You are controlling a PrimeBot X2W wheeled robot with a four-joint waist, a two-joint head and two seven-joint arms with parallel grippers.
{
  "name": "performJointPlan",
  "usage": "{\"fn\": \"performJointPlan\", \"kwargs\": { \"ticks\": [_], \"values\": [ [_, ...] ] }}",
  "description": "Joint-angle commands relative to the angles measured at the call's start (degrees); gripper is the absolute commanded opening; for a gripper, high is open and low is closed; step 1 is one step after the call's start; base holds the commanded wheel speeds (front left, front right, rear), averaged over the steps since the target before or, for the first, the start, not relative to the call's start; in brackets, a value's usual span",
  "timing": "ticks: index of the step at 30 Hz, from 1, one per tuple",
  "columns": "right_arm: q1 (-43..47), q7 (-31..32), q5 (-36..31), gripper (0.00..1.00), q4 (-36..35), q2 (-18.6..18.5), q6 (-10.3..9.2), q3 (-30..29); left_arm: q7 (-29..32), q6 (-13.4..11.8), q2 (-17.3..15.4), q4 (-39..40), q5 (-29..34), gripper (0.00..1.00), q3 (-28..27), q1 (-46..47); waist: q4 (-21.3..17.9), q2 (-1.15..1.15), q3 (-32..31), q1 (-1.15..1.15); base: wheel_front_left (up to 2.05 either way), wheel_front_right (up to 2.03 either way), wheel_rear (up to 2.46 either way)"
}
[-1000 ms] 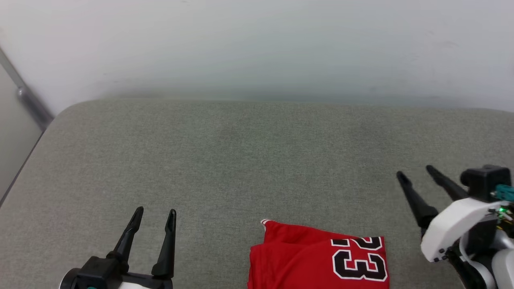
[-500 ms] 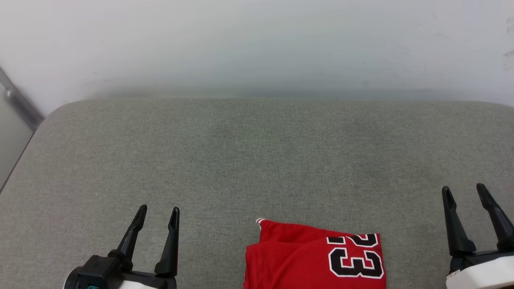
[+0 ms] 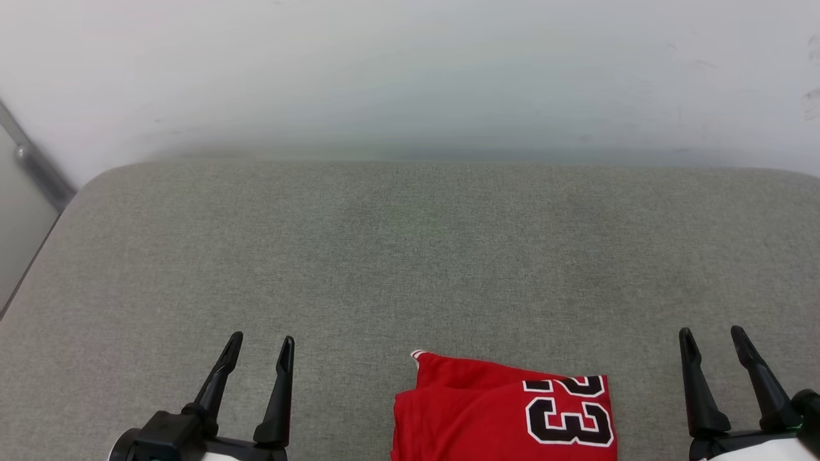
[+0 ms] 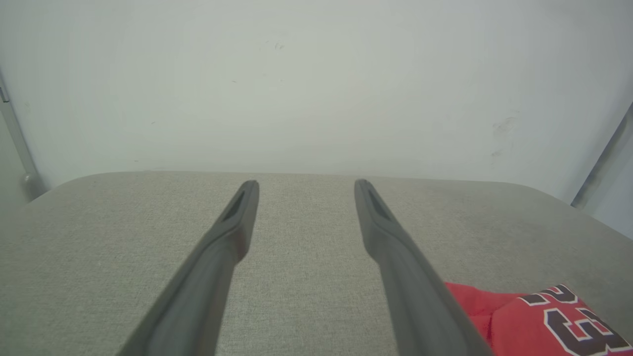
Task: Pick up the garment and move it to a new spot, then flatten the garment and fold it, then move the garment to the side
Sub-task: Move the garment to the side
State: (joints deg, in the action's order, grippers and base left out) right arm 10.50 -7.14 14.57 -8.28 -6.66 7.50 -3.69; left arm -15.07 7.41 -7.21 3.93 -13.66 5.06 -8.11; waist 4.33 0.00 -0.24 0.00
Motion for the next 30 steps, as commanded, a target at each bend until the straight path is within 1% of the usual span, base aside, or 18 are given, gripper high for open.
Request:
{"fn": "performJointPlan", "kwargs": {
  "ticks": [1,10,13,16,19,22,25,27,30],
  "values": [
    [0.3,-0.4,-0.1,1.00,0.1,0.2,-0.02,0.1,-0.1,0.1,-0.3,0.0,0.3,1.00,0.0,-0.5,0.0,0.00,0.0,0.00,0.00,0.00,0.00],
    [0.6,1.7,1.6,1.00,0.0,-0.6,-0.02,0.5,-0.1,0.1,-0.4,0.1,0.3,1.00,0.1,-0.5,0.4,0.00,0.1,0.00,0.00,0.00,0.00],
    [1.1,4.8,2.4,1.00,-1.1,-1.1,-0.02,0.4,-0.1,0.1,-0.5,-0.3,0.1,1.00,-0.1,-0.6,0.7,0.00,0.5,0.00,0.00,0.00,0.00],
    [1.7,12.0,4.0,1.00,-2.8,-2.0,-0.01,1.2,-0.1,0.1,-0.4,-0.3,0.0,1.00,-0.1,-0.4,1.1,0.00,1.2,0.00,0.00,0.00,0.00],
    [2.6,22.2,6.6,1.00,-4.8,-3.1,-0.02,2.4,-0.1,0.1,-0.3,-0.4,0.0,1.00,-0.2,0.0,1.6,0.00,1.9,0.00,0.00,0.00,0.00],
    [3.1,32.9,7.9,1.00,-6.7,-3.1,-0.01,2.8,-0.1,0.1,-0.3,-0.6,0.2,1.00,0.0,0.6,2.2,0.00,2.7,0.00,0.00,0.00,0.00],
    [3.3,42.6,8.5,1.00,-7.5,-1.0,-0.01,1.5,-0.1,0.1,-0.2,-0.7,0.2,1.00,0.5,1.4,3.0,0.00,3.8,0.00,0.00,0.00,0.00],
    [3.3,48.3,6.8,1.00,-7.8,-0.4,-0.01,1.2,-0.1,0.1,-0.1,-0.9,0.3,1.00,0.8,1.7,3.7,0.00,4.4,0.00,0.00,0.00,0.00],
    [2.1,53.6,4.6,1.00,-7.5,1.0,-0.01,0.3,-0.1,0.1,-0.1,-1.0,0.2,1.00,1.0,2.5,4.8,0.00,5.6,0.00,0.00,0.00,0.00]
  ]
}}
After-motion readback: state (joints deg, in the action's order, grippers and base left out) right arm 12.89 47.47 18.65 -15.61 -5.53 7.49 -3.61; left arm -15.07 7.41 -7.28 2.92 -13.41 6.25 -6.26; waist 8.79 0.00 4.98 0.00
